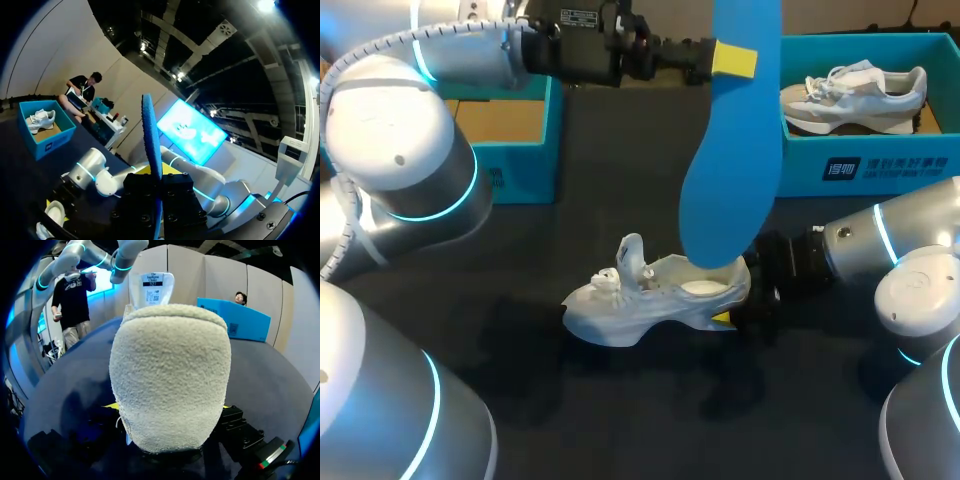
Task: Take the shoe out of the shoebox, open the shoe tongue, remove and reinsert the insole, then place the shoe into the shoebox
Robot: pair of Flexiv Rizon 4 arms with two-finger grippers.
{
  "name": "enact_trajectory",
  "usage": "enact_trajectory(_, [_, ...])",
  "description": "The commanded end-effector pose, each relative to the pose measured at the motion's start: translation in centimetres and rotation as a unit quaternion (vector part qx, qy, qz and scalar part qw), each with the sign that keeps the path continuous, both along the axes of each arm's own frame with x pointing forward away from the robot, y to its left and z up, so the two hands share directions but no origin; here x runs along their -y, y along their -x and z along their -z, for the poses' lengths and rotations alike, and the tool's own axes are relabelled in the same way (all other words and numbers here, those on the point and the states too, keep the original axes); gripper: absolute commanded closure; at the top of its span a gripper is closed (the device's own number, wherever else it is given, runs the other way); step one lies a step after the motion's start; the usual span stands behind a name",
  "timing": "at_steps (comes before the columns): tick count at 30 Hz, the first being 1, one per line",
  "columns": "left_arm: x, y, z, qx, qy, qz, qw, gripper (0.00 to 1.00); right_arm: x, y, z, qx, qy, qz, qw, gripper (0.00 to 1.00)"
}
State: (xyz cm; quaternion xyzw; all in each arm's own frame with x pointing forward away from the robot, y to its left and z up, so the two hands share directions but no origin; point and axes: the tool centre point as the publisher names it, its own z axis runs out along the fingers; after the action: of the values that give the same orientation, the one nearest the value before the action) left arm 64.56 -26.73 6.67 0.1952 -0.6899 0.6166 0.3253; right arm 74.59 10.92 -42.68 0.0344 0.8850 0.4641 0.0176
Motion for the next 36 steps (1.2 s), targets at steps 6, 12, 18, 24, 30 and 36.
enact_trajectory(6, [0.0, 0.0, 0.1, 0.000, 0.001, 0.000, 1.000, 1.00, -0.3, -0.1, 0.5, 0.001, 0.002, 0.001, 1.000, 1.00])
enact_trajectory(12, [0.1, 1.5, -0.9, -0.055, -0.003, -0.019, 0.998, 1.00, -0.3, -0.1, 0.5, 0.001, 0.002, 0.001, 1.000, 1.00])
enact_trajectory(18, [0.0, 3.1, -1.3, -0.103, -0.019, -0.022, 0.994, 1.00, -0.3, -0.1, 0.5, 0.001, 0.002, 0.001, 1.000, 1.00])
enact_trajectory(24, [-0.4, 4.5, -1.0, -0.115, -0.015, -0.032, 0.993, 1.00, -0.3, -0.1, 0.5, 0.001, 0.002, 0.001, 1.000, 1.00])
enact_trajectory(30, [-0.7, 5.2, -0.5, -0.118, 0.004, -0.030, 0.993, 1.00, -0.3, -0.1, 0.5, 0.001, 0.002, 0.001, 1.000, 1.00])
enact_trajectory(36, [-1.0, 5.7, 0.0, -0.109, 0.026, -0.018, 0.994, 1.00, -0.3, -0.1, 0.5, 0.001, 0.002, 0.001, 1.000, 1.00])
